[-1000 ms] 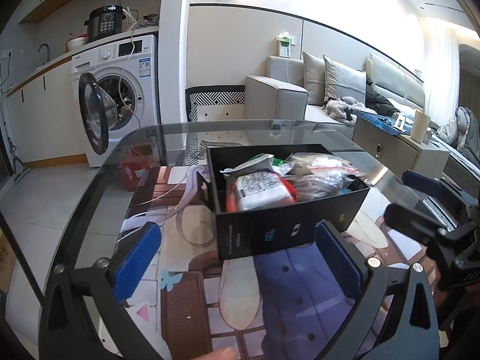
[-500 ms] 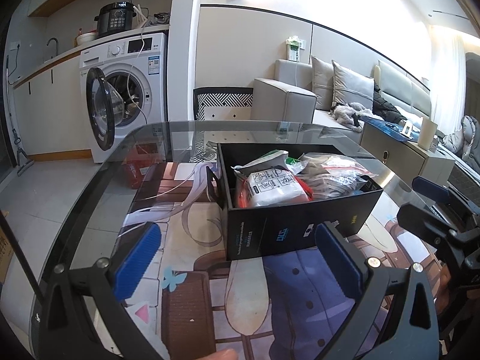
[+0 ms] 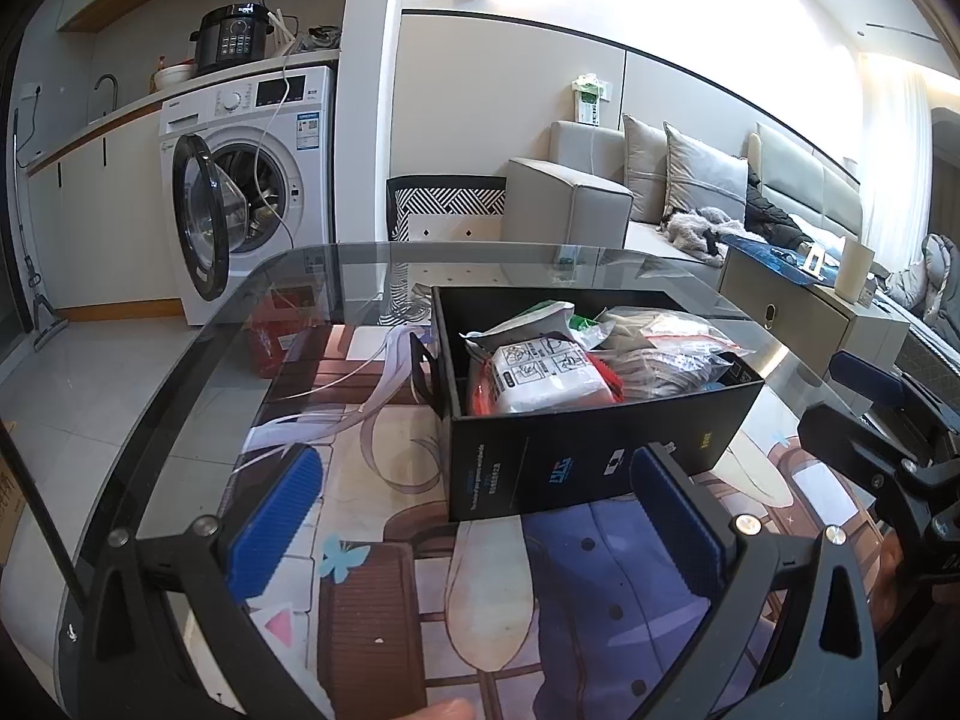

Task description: Organize soft objects

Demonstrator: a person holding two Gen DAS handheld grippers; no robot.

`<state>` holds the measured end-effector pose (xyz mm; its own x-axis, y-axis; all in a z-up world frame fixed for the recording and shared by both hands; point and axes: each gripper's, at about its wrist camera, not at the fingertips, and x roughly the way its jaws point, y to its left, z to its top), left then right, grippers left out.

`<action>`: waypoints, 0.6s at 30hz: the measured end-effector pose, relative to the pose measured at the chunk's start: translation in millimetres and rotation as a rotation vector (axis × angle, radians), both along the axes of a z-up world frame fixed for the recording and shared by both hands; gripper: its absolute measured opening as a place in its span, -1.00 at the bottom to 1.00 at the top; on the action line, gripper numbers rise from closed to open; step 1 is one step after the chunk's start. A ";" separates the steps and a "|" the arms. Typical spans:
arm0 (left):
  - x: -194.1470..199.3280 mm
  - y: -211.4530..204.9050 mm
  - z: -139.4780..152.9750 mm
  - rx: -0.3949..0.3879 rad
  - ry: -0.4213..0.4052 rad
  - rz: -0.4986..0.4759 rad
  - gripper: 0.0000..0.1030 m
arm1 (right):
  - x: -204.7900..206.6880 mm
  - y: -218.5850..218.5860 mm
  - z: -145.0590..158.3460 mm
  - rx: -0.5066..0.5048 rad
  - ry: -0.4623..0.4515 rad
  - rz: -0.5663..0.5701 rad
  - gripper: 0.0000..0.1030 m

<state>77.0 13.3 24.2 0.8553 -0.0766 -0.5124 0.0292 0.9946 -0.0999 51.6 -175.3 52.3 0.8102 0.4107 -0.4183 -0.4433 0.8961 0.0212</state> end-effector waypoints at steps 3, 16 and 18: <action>-0.3 0.3 0.0 0.002 -0.002 0.001 1.00 | -1.0 -0.2 0.7 -0.004 -0.005 -0.002 0.99; -0.7 -0.1 0.3 0.007 -0.003 0.001 1.00 | -5.3 4.0 2.6 -0.021 -0.022 0.001 0.99; -0.6 0.0 0.2 0.006 -0.003 0.000 1.00 | -4.7 4.1 2.5 -0.022 -0.021 0.001 0.99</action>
